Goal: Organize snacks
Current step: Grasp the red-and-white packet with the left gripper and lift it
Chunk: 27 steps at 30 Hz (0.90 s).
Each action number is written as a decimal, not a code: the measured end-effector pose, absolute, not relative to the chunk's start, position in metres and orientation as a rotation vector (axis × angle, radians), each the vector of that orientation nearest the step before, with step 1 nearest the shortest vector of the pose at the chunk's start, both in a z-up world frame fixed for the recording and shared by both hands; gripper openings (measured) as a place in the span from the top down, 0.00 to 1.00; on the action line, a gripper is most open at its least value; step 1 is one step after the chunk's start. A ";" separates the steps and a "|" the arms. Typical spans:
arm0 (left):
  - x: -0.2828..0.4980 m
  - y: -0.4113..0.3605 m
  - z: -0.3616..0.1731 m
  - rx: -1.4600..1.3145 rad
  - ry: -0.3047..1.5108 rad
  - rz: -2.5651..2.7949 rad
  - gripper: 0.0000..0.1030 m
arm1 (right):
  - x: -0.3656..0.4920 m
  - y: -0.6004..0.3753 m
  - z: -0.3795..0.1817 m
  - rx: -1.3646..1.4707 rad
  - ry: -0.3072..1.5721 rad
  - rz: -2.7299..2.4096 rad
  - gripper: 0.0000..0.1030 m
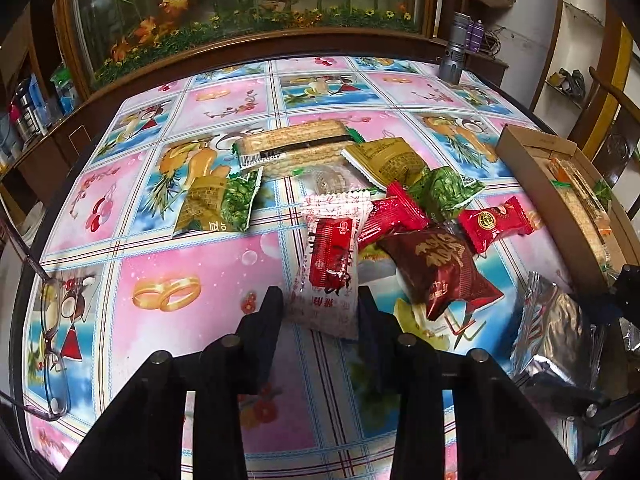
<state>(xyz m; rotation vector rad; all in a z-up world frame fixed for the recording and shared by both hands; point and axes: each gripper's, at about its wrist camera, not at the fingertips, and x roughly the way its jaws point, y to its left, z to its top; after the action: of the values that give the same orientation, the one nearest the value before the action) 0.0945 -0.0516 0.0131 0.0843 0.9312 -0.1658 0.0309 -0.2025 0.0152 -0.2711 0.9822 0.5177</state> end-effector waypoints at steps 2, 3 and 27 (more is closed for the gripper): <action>0.093 -0.050 0.014 0.074 0.933 -0.164 0.65 | 0.032 -0.204 0.016 -0.262 0.983 0.517 0.39; 0.092 -0.049 0.015 0.068 0.936 -0.164 0.62 | 0.032 -0.204 0.015 -0.264 0.984 0.517 0.39; 0.088 -0.047 0.016 0.070 0.922 -0.127 0.79 | 0.044 -0.231 0.033 -0.093 0.941 0.468 0.39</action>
<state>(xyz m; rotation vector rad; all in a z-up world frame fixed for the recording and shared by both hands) 0.0877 -0.0467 0.0157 0.0698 0.9223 -0.1266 0.0442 -0.2312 0.0329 -0.0928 0.9409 0.4676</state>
